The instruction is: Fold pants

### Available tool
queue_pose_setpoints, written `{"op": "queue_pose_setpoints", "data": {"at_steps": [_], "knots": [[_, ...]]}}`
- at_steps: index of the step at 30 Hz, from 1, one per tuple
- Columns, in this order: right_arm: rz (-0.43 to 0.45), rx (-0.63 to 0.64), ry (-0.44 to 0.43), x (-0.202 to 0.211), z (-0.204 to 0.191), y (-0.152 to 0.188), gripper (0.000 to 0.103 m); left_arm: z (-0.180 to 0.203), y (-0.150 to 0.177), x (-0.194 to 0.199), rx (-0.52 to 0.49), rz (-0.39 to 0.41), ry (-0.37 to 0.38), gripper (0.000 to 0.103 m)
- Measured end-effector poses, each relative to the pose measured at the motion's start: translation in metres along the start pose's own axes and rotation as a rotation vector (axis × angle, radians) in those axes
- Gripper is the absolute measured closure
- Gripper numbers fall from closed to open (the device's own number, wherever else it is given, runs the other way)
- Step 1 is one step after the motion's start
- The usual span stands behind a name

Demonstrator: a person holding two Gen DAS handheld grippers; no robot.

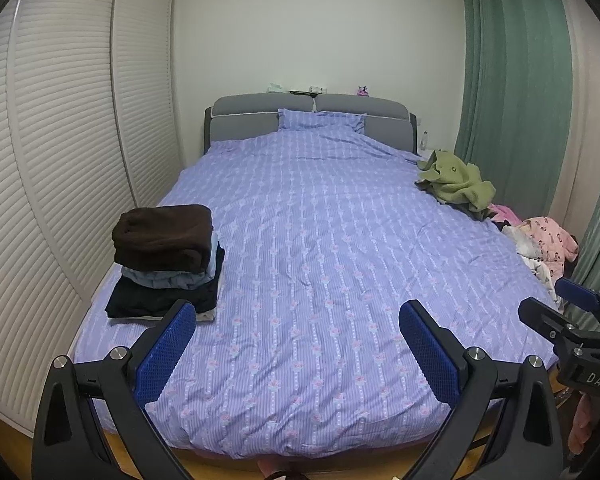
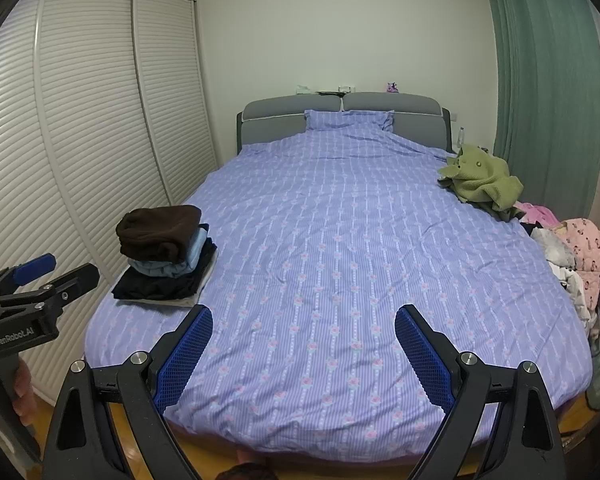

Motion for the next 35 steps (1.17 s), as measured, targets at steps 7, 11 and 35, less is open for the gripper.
{"op": "queue_pose_setpoints", "data": {"at_steps": [7, 11, 35], "knots": [[0.001, -0.002, 0.003, 0.0026, 0.0004, -0.0002, 0.009, 0.0039, 0.001, 0.0064, -0.011, 0.015, 0.007, 0.0], [0.002, 0.002, 0.004, 0.0042, 0.0008, -0.0004, 0.009, 0.0042, 0.0016, 0.0076, -0.018, 0.017, 0.008, 0.0], [0.001, 0.005, 0.007, 0.0065, 0.0002, -0.0008, 0.009, 0.0018, -0.0007, 0.0071, -0.017, 0.017, 0.0, 0.0]]}}
Point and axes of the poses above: each gripper's, at about its wrist camera, not at the fingertips, and x roughly against the way its jaws point, z to its right, y to its underside, the point moved 5 cm from there along -x, roughly the way its jaws point, and after that the axes turned 11 degrees about -y, right-handed, at the moved point
